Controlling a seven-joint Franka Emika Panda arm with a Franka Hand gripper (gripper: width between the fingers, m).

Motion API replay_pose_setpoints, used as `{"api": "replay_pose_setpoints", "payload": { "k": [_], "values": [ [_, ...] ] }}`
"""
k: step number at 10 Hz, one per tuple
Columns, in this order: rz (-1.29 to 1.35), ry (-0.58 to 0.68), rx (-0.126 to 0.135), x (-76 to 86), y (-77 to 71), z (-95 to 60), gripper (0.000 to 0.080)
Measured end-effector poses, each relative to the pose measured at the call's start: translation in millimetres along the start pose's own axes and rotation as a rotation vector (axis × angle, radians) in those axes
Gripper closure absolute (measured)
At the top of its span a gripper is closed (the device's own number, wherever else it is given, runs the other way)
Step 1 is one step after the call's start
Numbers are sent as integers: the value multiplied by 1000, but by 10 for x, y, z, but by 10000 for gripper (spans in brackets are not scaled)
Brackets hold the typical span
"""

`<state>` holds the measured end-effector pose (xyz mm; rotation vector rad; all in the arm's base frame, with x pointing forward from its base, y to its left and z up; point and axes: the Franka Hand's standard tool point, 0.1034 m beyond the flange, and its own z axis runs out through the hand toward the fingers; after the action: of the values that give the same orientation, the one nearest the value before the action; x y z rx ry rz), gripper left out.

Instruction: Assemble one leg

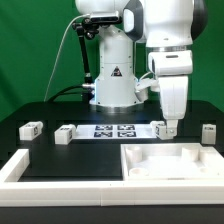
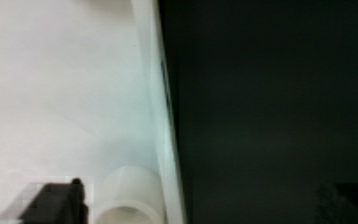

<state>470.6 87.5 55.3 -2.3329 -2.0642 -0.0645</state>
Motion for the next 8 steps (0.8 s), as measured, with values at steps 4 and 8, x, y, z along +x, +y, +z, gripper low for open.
{"api": "replay_pose_setpoints", "payload": {
  "k": [4, 8],
  "values": [
    [425, 13, 9, -5, -40, 5, 151],
    [962, 28, 37, 228, -309, 50, 151]
  ]
}}
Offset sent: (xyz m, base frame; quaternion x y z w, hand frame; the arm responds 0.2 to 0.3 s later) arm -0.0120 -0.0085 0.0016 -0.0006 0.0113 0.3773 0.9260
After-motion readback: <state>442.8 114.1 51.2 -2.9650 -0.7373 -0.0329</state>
